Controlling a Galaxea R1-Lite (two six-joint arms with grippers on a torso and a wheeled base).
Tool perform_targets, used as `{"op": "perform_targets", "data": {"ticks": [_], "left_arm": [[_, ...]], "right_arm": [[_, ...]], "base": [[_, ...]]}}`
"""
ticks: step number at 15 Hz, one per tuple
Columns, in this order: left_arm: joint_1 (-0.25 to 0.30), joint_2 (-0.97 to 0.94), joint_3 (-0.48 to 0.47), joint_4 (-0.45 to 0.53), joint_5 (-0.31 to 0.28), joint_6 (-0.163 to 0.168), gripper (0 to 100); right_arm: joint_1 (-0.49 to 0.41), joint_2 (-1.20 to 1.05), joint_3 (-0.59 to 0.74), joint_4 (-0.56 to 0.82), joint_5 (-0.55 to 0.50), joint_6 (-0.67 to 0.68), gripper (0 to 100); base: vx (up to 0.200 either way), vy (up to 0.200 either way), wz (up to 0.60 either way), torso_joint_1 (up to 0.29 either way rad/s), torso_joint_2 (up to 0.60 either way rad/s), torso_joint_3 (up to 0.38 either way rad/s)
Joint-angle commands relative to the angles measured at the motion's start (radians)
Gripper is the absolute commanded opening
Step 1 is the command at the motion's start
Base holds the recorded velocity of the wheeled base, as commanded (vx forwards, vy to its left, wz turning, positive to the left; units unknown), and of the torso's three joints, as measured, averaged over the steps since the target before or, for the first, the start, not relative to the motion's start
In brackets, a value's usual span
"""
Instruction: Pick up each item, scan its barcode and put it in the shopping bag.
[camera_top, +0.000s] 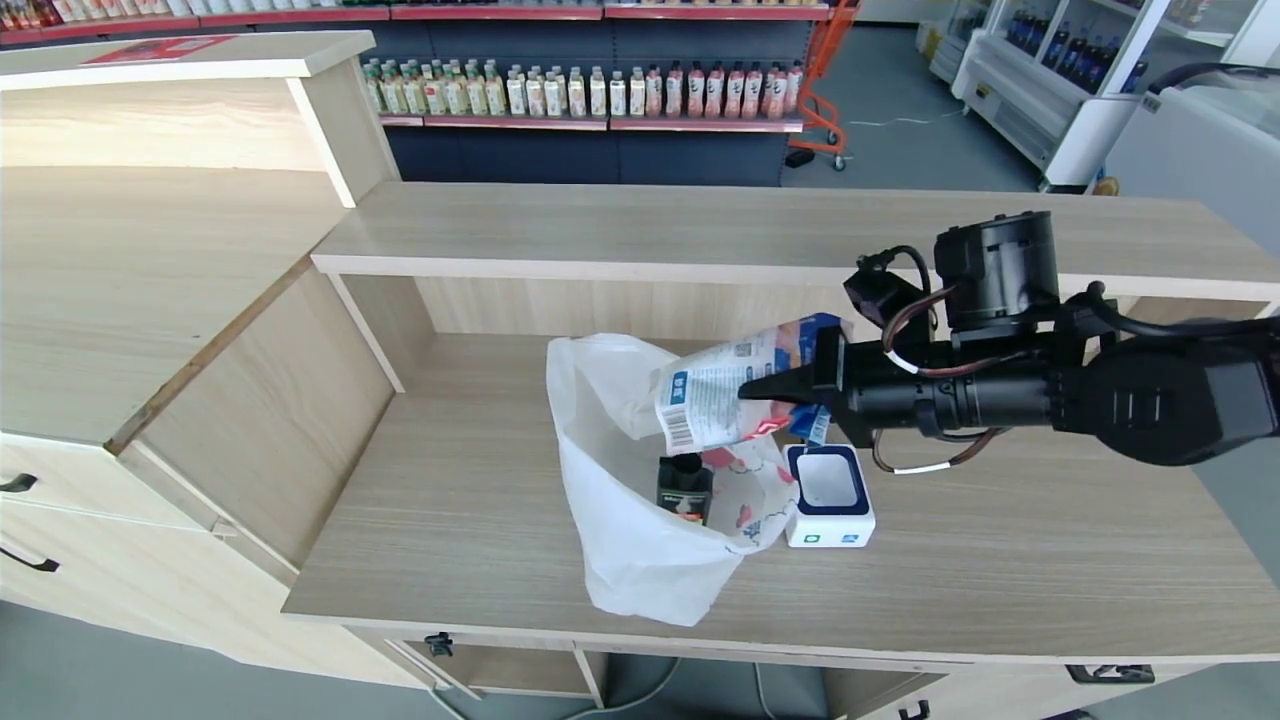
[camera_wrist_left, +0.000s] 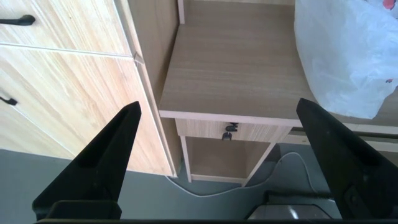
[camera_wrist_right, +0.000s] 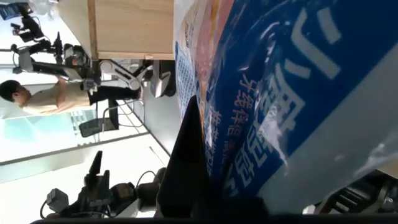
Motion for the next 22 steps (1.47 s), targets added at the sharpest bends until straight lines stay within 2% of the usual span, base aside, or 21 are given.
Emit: {"op": "perform_targets", "data": {"ticks": [1,3,9,12,14,19,20,22], "left_arm": [[0.000,0.000,0.000,0.000,0.000,0.000,100],[0.000,0.000,0.000,0.000,0.000,0.000,100],[0.000,0.000,0.000,0.000,0.000,0.000,100],[0.000,0.000,0.000,0.000,0.000,0.000,100],[0.000,0.000,0.000,0.000,0.000,0.000,100],[0.000,0.000,0.000,0.000,0.000,0.000,100],[0.000,0.000,0.000,0.000,0.000,0.000,100],[0.000,0.000,0.000,0.000,0.000,0.000,100]], "right_arm": [[0.020,0.062,-0.006,-0.031,0.000,0.022,0],[0.028,0.100,-0.011,-0.075,0.000,0.060,0],[0.068,0.206,-0.023,-0.190,-0.004,0.058,0],[0.066,0.232,-0.028,-0.200,-0.015,0.058,0],[0.064,0.243,-0.031,-0.200,-0.061,0.055,0],[0.061,0.264,-0.067,-0.200,-0.064,0.039,0],[0.063,0.269,-0.080,-0.200,-0.064,0.039,100],[0.066,0.269,-0.097,-0.203,-0.065,0.040,100]], "base": [[0.000,0.000,0.00,0.000,0.00,0.000],[0.000,0.000,0.00,0.000,0.00,0.000],[0.000,0.000,0.00,0.000,0.00,0.000],[0.000,0.000,0.00,0.000,0.00,0.000],[0.000,0.000,0.00,0.000,0.00,0.000],[0.000,0.000,0.00,0.000,0.00,0.000],[0.000,0.000,0.00,0.000,0.00,0.000],[0.000,0.000,0.00,0.000,0.00,0.000]]}}
